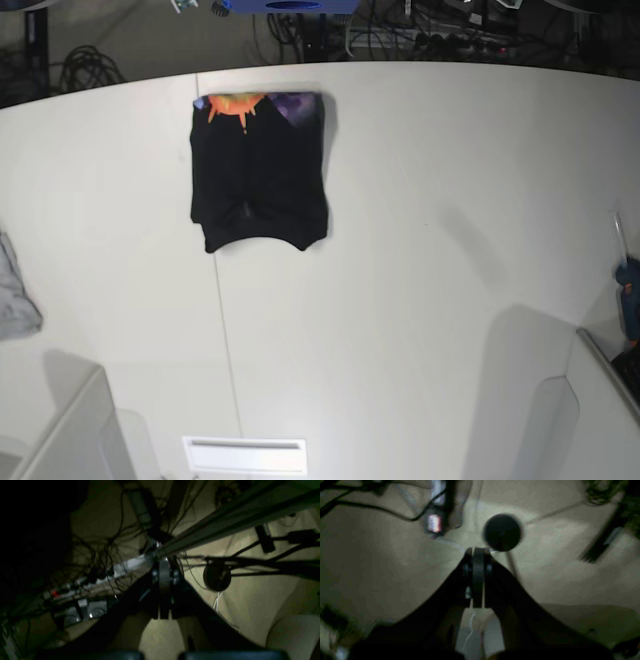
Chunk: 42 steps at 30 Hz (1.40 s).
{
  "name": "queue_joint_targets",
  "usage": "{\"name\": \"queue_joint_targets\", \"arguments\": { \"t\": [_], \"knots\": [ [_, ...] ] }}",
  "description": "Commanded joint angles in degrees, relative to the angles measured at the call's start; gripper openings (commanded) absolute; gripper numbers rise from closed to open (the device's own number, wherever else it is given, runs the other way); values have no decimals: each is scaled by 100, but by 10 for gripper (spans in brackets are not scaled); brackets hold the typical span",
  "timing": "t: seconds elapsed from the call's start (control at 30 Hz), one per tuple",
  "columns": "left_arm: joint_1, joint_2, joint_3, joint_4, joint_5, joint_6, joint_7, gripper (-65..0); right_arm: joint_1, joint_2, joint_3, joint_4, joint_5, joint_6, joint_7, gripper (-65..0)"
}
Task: Fold the T-shirt properly
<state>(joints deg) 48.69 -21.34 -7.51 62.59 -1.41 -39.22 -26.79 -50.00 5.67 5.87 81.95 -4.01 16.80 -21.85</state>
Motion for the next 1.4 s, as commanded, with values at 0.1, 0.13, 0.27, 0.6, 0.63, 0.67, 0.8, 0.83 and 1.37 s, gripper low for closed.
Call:
{"name": "queue_joint_targets", "arguments": {
  "t": [0.1, 0.13, 0.27, 0.6, 0.63, 0.67, 0.8, 0.83, 1.37],
  "knots": [
    [-135, 187, 8, -435, -30, -78, -95, -650, 275, 299, -328, -762, -25, -49, 316, -650],
    [-231, 240, 8, -619, -30, -78, -95, -650, 406, 378, -415, -1035, -25, -49, 369, -650],
    [-609, 495, -1, -1410, -30, -78, -95, -650, 943, 606, -864, -2072, -25, -49, 519, -650],
    [-1787, 1145, -18, -3705, 1429, 1483, -113, -650, 2217, 914, -2130, -4226, -8, -49, 853, -650],
    [-1998, 1198, -10, -4065, 1543, 1544, -95, -650, 2358, 905, -2226, -4472, -8, -49, 862, -650],
    [-2236, 1251, -10, -4479, 1596, 1579, -113, -650, 2490, 879, -2306, -4701, -8, -49, 941, -650],
    [-3036, 1286, -1, -5657, 1666, 1588, -95, -650, 2877, 650, -2332, -5562, -8, -49, 1530, -650],
    [-3194, 1295, -1, -5815, 1666, 1588, -86, -650, 2991, 580, -2332, -5800, -8, -58, 1679, -650],
    [-3924, 1260, -1, -5613, 1666, 1588, 617, -650, 3378, 105, -2332, -6828, 1012, -84, 2998, -650]
  ]
}}
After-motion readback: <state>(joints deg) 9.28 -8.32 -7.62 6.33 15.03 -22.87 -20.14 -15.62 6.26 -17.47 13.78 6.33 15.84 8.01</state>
